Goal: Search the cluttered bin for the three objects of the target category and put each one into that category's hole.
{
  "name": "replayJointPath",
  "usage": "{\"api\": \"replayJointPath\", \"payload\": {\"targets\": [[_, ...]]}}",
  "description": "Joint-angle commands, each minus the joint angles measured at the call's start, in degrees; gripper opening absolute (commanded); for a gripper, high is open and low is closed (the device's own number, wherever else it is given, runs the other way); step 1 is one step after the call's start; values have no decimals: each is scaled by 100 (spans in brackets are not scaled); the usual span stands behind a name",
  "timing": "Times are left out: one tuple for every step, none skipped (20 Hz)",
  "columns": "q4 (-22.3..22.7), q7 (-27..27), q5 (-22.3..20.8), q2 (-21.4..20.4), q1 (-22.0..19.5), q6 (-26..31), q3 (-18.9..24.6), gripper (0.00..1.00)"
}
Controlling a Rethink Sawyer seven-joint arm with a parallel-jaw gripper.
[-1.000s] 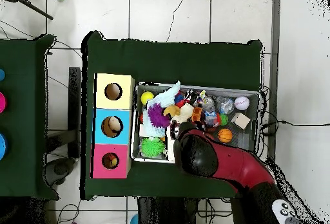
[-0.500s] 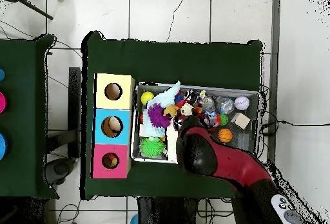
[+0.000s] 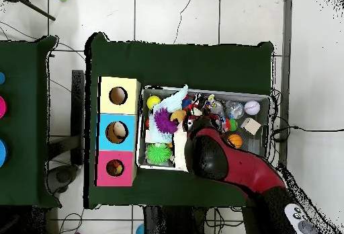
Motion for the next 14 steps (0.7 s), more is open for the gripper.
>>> {"api": "replayJointPath", "payload": {"targets": [[-489,1262,668,-315,499,1085,-204,100],[-526,1262,716,-312,593,1150,-283,100],[-559,1230,743,-270,669,1239,-336,100],[-570,1211,755,-213,745,1261,-389,100],[-585,1164,729,-155,828,1252,-445,100],[-583,1133,704,-101,907,1190,-477,100],[-615,1087,673,-48,1007,1216,-533,100],[-642,1036,619,-1,1110,1207,-576,100],[-659,1036,605,35,1209,1194,-618,100],[-691,1036,595,77,1307,1198,-663,100],[-701,1059,597,114,1387,1164,-691,100],[-732,1088,620,163,1451,1148,-718,100],[-743,1099,622,206,1496,1090,-732,100],[-782,1085,620,258,1518,1068,-736,100]]}}
